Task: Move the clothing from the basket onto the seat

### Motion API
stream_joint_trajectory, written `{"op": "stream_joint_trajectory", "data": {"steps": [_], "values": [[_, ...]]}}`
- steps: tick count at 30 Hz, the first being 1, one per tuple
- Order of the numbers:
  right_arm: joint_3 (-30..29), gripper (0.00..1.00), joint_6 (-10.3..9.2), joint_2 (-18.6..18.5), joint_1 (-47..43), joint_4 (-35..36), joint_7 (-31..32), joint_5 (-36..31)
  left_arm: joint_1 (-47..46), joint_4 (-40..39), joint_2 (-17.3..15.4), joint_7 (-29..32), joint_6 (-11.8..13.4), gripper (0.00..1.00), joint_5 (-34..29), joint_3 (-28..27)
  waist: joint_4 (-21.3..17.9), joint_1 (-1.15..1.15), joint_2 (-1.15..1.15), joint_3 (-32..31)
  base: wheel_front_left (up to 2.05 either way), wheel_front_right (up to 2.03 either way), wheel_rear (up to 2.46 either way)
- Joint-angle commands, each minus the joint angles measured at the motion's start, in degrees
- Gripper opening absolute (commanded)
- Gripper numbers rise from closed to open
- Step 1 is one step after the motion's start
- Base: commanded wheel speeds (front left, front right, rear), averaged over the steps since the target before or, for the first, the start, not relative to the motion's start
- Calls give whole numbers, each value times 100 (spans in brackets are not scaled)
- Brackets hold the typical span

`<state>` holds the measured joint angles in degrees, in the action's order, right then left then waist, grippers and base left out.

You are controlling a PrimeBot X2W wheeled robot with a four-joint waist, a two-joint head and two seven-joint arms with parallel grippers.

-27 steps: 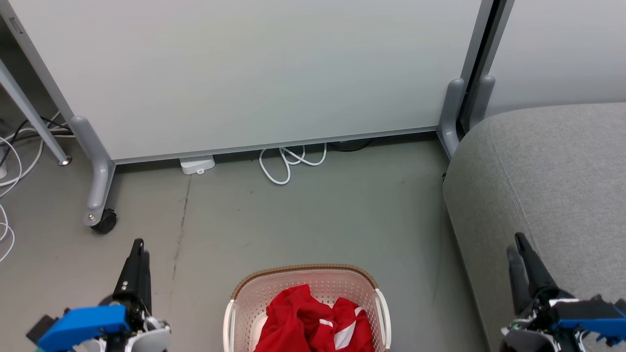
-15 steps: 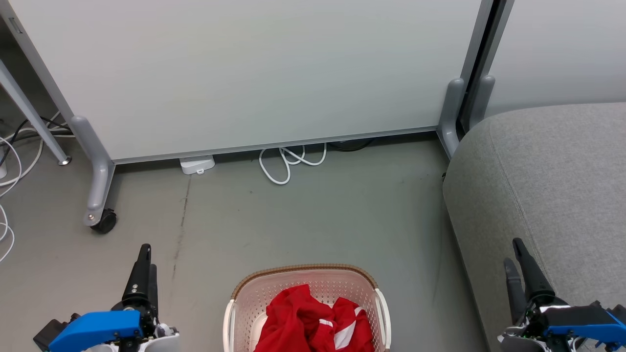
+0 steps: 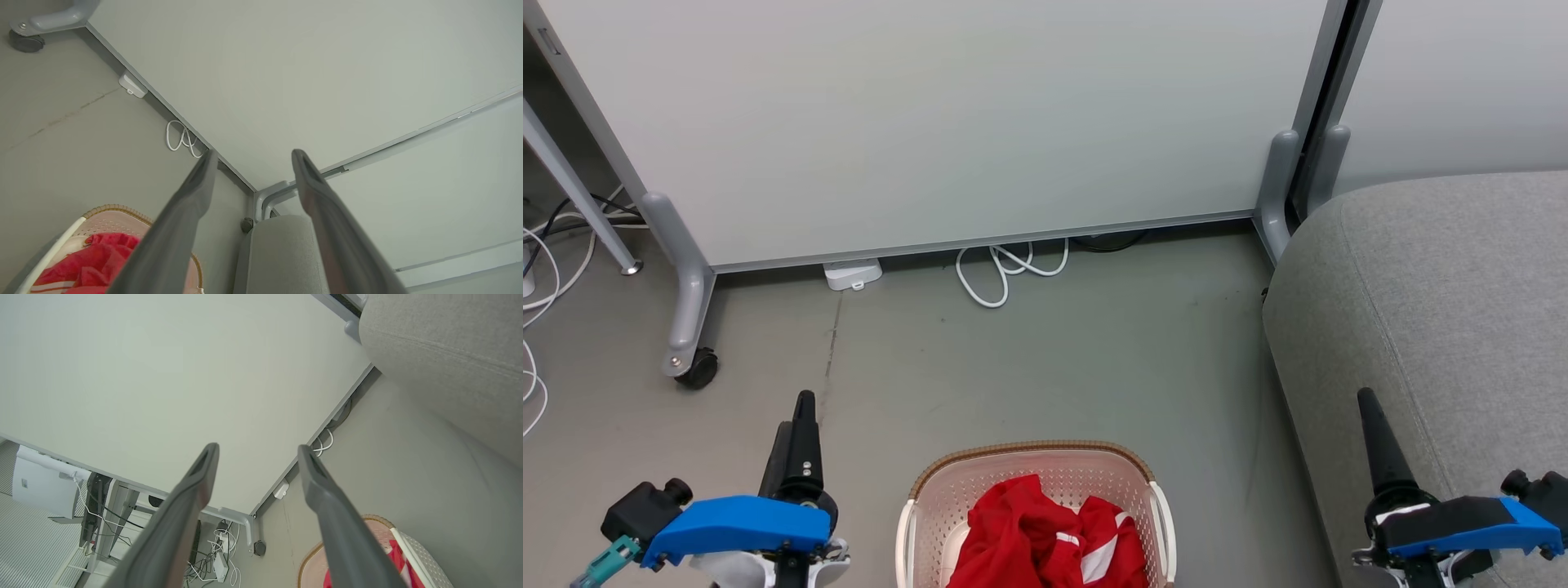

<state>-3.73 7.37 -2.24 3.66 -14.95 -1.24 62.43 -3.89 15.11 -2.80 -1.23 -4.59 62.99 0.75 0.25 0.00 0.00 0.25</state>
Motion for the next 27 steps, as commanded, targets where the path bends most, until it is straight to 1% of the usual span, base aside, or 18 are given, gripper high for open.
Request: {"op": "stream_joint_trajectory", "data": {"steps": [1, 6, 15, 24, 27], "values": [[29, 100, 7, -40, 157, 110, -66, -268, -175, -97, -58, -68, 9, 100, -269, 54, 1, 0, 0, 2, 0, 0, 0], [57, 100, 8, -43, 153, 103, -169, -876, -195, -92, -92, -173, 22, 100, -822, 175, 7, 0, 0, 1, 0, 0, 0], [95, 100, 9, -50, 180, 89, -346, -1646, -237, -23, -143, -350, 18, 100, -1645, 371, 19, 0, 0, -7, 0, 0, 0], [121, 100, 10, -55, 200, 64, -504, -2387, -255, -29, -172, -515, 44, 100, -2332, 500, 24, 0, 0, -22, 0, 0, 0], [130, 100, 11, -57, 200, 70, -526, -2629, -248, -16, -170, -563, 15, 100, -2505, 531, 25, 0, 0, -30, 0, 0, 0]]}}
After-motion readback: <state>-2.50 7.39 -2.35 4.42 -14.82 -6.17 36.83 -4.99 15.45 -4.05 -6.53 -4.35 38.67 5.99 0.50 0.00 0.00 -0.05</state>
